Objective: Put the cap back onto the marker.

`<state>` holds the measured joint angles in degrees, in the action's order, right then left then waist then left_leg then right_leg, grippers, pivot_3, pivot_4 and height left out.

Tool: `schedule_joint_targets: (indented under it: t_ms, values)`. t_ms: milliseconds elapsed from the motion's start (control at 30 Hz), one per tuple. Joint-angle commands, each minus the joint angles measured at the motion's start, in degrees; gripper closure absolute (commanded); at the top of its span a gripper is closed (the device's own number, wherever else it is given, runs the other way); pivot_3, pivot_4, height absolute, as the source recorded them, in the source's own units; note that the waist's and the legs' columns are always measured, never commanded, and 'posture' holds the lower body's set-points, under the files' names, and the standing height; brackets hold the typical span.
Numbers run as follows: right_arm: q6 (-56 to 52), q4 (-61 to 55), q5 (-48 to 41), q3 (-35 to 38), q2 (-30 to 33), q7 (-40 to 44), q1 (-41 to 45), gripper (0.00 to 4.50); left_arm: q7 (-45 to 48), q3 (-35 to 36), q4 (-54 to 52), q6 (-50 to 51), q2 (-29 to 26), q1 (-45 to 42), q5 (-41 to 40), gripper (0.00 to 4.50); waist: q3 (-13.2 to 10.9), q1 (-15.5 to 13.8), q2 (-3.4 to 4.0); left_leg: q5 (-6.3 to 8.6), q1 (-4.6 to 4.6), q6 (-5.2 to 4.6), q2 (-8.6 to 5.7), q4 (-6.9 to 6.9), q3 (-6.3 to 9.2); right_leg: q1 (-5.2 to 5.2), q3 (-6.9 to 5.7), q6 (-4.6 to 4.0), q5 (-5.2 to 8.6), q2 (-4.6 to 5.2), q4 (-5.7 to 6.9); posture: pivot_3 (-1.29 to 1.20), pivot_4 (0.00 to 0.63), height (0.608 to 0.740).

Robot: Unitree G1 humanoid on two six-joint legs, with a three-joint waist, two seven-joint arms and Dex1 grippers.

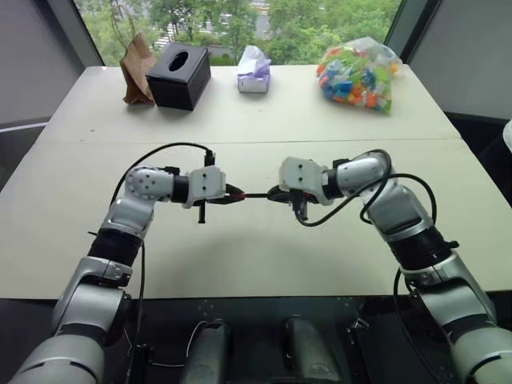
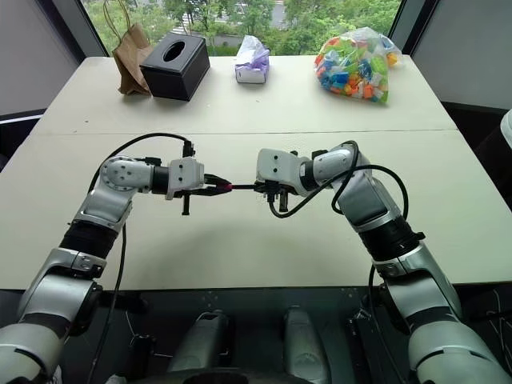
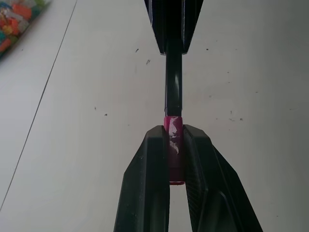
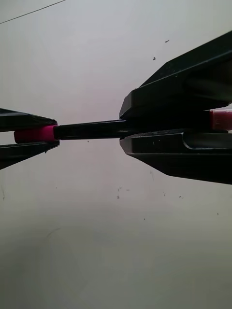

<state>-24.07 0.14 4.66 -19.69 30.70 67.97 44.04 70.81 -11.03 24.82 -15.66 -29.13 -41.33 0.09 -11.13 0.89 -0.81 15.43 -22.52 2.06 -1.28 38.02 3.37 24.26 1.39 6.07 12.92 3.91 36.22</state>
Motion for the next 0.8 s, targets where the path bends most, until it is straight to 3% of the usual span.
schedule_joint_targets:
  t_ms: [33,433,800]
  values:
    - [-0.7,-5.1,-4.7,-2.2,-2.4,3.6,0.3,4.47,-1.8,1.0,-1.9,-3.0,2.1,-3.3,-2.7,4.5,0.0,0.0,0.0,0.0,0.0,0.0,0.0,0.0,0.0,0.0,0.0,0.0,0.0,0.0,0.0,0.0,0.15,0.74]
    - [-4.5,-7.6,-8.1,-2.6,-2.3,7.9,0.5,4.47,1.5,2.0,-4.1,3.5,2.8,-2.9,-7.7,4.5,0.0,0.1,0.0,0.0,0.0,0.0,0.0,0.0,0.0,0.0,0.0,0.0,0.0,0.0,0.01,0.0,0.15,0.74]
    - [-10.1,-7.4,-11.0,-1.5,-3.8,9.0,1.0,4.47,1.5,1.1,-2.3,-2.3,3.2,-3.6,-5.4,4.5,0.0,0.0,0.0,0.0,0.0,0.0,0.0,0.0,0.01,0.0,0.0,0.0,0.0,0.0,0.01,0.0,0.15,0.74]
